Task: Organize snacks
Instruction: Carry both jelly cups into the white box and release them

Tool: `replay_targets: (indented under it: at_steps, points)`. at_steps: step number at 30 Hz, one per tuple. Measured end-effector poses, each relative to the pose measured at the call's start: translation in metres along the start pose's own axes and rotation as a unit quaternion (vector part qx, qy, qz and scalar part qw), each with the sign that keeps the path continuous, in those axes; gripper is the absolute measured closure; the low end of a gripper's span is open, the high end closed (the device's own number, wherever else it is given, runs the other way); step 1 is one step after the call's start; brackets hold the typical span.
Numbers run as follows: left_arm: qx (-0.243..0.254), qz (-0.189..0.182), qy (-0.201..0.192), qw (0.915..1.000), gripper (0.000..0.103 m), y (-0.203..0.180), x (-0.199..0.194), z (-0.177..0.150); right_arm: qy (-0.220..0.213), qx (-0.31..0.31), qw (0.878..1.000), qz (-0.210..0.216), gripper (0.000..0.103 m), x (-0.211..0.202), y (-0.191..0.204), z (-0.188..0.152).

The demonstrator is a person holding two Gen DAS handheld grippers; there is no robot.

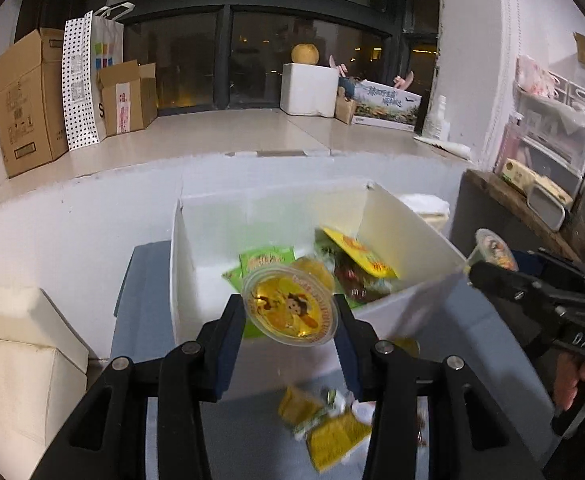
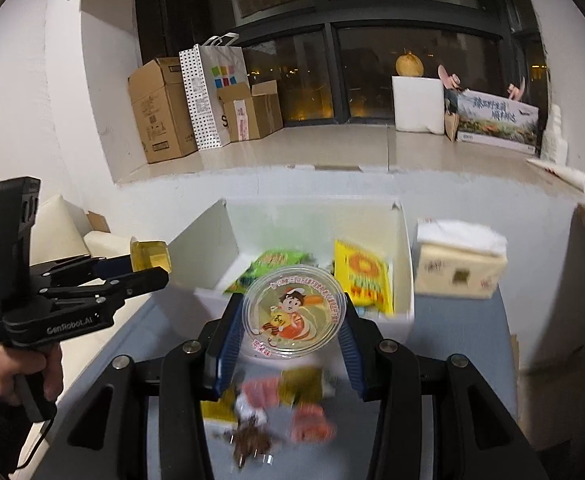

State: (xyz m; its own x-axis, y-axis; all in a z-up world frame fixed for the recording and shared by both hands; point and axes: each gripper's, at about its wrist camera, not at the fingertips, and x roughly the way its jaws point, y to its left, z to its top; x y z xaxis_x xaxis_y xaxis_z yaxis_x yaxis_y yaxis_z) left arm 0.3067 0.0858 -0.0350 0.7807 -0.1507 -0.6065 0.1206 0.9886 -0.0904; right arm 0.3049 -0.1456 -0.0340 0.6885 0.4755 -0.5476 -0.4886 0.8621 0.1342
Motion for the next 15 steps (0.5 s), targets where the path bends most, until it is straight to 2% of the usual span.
replay_targets:
  at_steps: [6, 12, 15]
  points:
    - [0.003, 0.019, 0.011, 0.9998, 0.055, 0.007, 0.025, 0.025, 0.023, 0.0, 1.0, -0.013, 0.055, 0.039, -0.012, 0.023]
    - [0.005, 0.029, 0.034, 0.999, 0.055, 0.016, 0.049, 0.028, 0.047, -0.007, 0.998, -0.033, 0.055, 0.07, -0.024, 0.03]
    - [0.006, 0.036, 0.042, 0.9984, 0.048, 0.017, 0.06, 0.024, 0.064, -0.005, 0.997, -0.036, 0.053, 0.083, -0.029, 0.027]
